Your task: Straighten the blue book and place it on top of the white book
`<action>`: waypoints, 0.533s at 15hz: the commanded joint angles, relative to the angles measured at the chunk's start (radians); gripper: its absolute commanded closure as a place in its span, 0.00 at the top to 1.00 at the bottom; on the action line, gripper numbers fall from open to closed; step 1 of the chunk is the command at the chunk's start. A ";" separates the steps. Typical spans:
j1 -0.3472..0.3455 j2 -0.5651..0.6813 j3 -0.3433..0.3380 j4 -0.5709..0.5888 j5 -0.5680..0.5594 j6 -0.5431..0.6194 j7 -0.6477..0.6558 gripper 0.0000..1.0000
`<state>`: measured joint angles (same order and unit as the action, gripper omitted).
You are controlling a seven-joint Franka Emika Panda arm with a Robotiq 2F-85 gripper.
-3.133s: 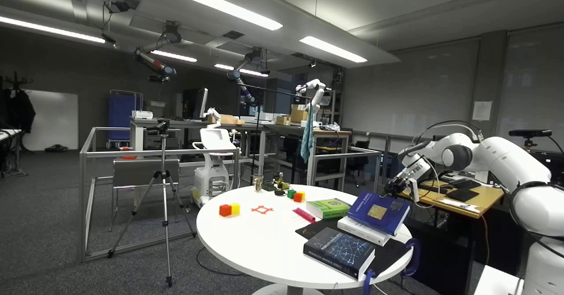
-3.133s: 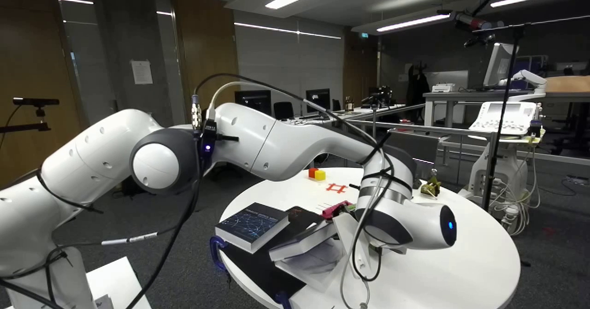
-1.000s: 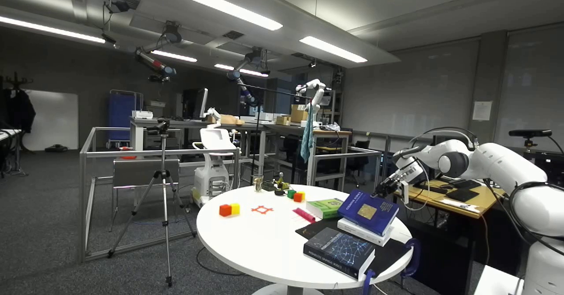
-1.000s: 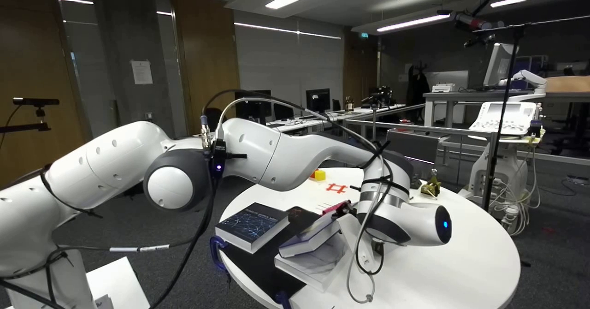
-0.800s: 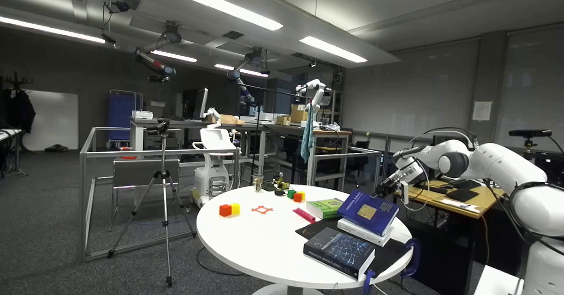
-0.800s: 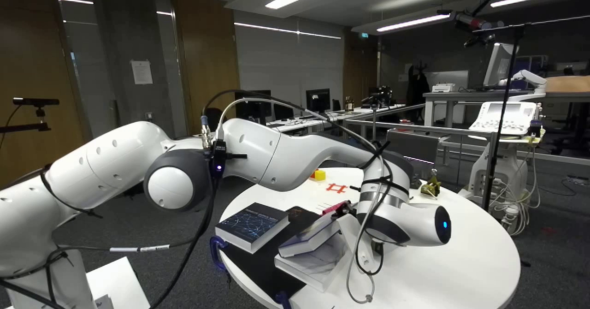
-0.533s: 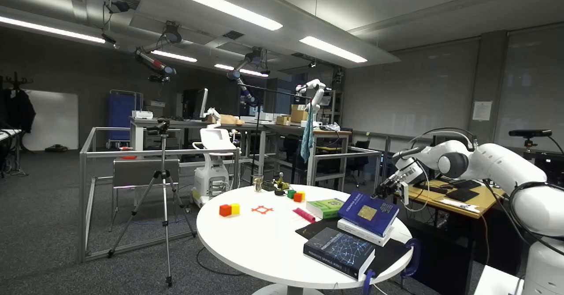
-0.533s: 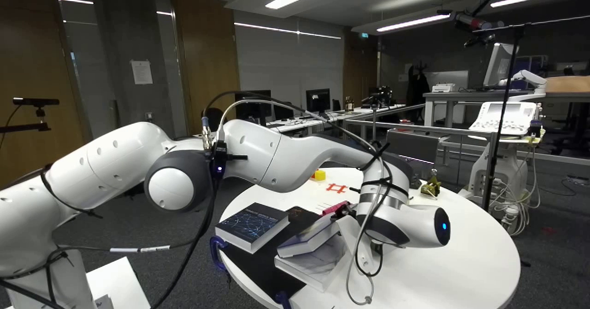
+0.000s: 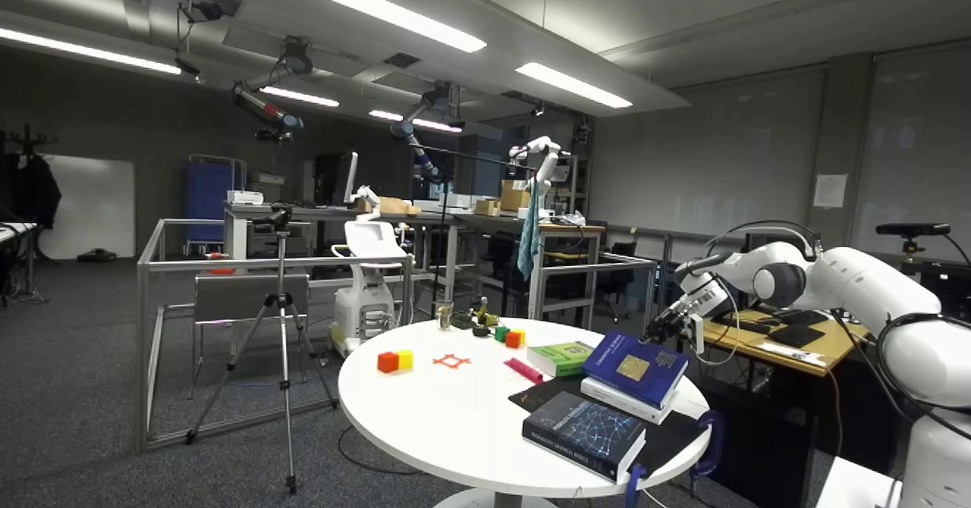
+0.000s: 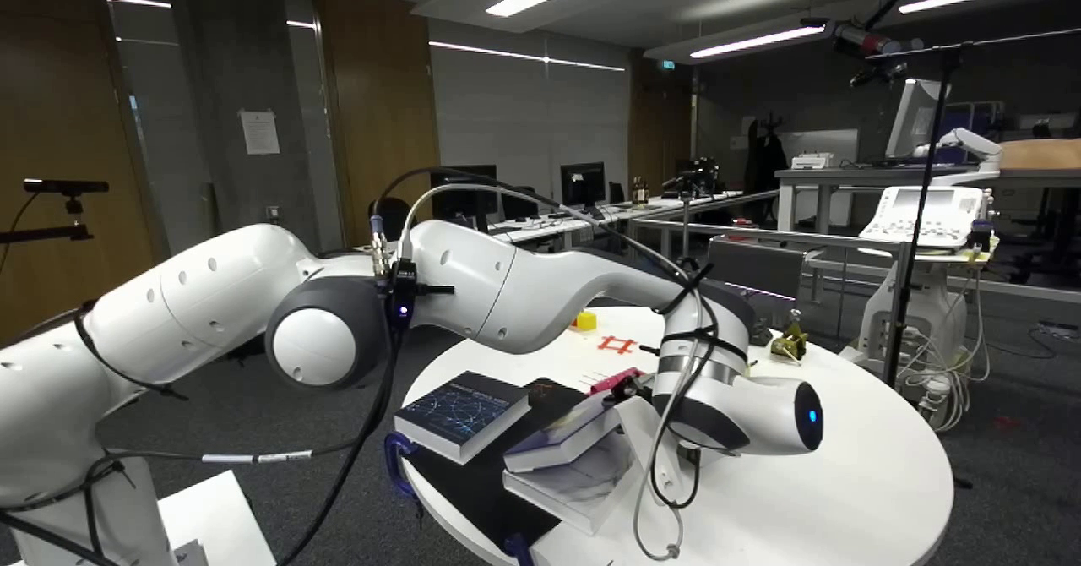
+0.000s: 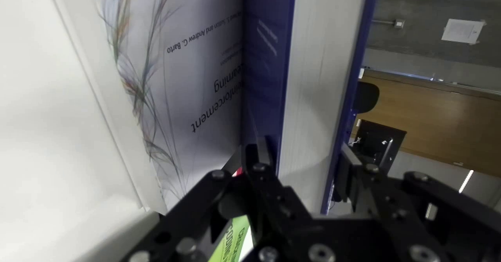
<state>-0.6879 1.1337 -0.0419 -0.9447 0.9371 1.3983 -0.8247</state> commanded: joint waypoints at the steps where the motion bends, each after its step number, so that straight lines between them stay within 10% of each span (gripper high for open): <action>1: -0.008 -0.014 0.009 0.028 -0.011 -0.074 0.025 0.18; 8: -0.011 -0.015 0.013 0.029 -0.009 -0.069 0.026 0.18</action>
<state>-0.6862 1.1337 -0.0419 -0.9446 0.9215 1.3851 -0.8248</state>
